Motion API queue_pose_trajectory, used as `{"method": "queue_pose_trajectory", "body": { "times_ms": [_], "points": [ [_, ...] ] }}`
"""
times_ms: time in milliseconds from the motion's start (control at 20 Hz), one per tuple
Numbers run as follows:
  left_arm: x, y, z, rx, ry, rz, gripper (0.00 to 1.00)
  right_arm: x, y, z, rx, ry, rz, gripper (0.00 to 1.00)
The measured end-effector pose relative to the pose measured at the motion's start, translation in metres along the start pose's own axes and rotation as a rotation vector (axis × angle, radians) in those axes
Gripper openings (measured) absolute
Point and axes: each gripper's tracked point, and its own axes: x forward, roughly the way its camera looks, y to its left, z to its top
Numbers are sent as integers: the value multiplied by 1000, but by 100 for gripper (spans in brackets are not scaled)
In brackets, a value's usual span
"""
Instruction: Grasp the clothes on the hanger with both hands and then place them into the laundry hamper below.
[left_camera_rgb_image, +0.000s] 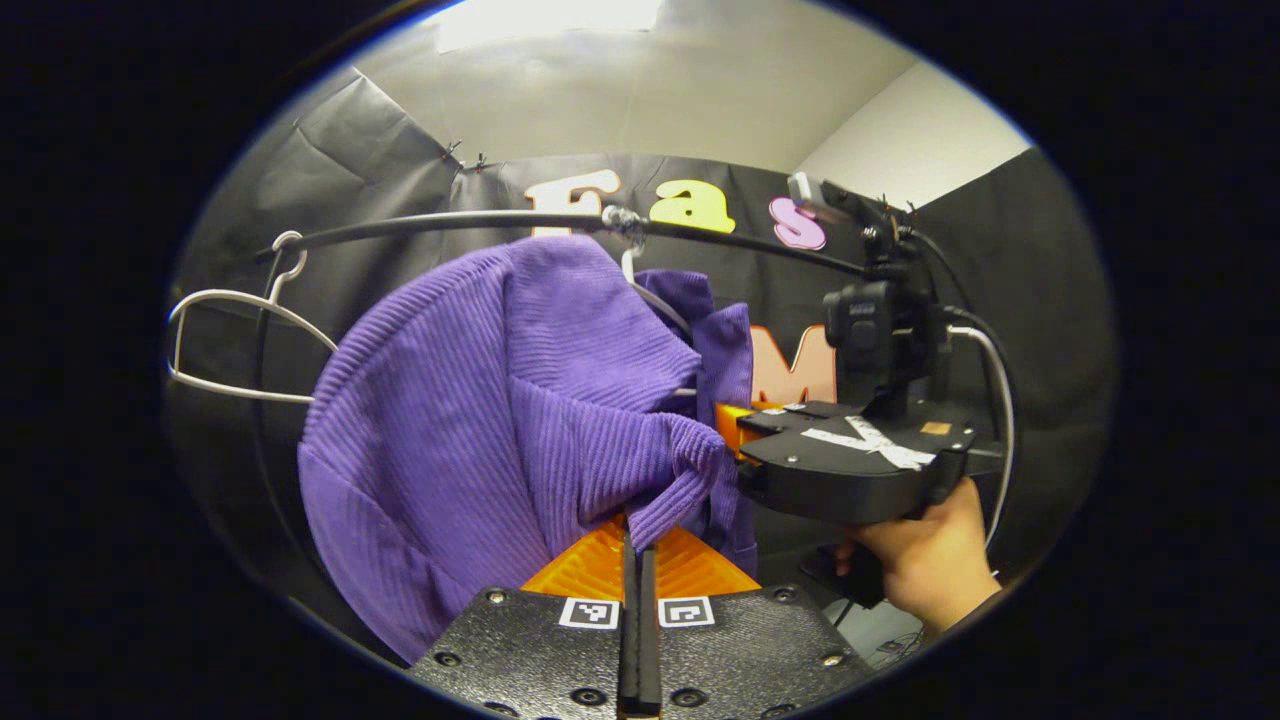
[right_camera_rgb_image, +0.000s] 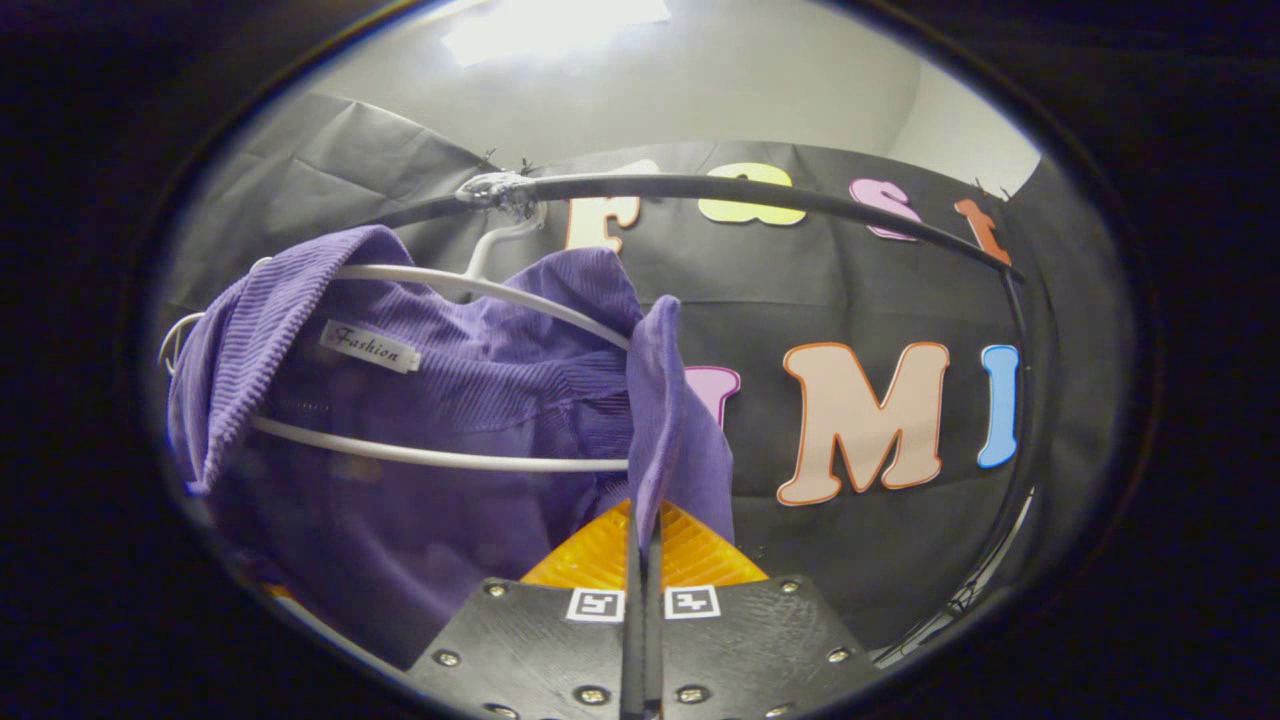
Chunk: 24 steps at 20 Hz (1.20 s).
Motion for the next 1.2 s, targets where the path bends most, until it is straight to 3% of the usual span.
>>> {"method": "queue_pose_trajectory", "body": {
  "times_ms": [150, 450, 750, 950, 1100, 1200],
  "points": [
    [-21, 9, 16, -12, 8, -67, 0, 3, -9, 8, 7, -9, -41, 1],
    [-58, 71, 59, 10, -50, -65, 2, 8, -35, 44, -7, -86, -154, 0],
    [-63, 134, 89, -9, -87, -1, 0, 11, -42, 71, -81, -164, -233, 0],
    [-49, 195, 95, -28, -130, 157, 0, 20, -40, 82, -93, -204, -247, 0],
    [-32, 194, 87, -55, -96, 134, 0, 28, -37, 83, -132, -216, -266, 0],
    [-30, 206, 99, -21, -129, 169, 0, 32, -44, 87, -157, -223, -287, 0]
  ]
}}
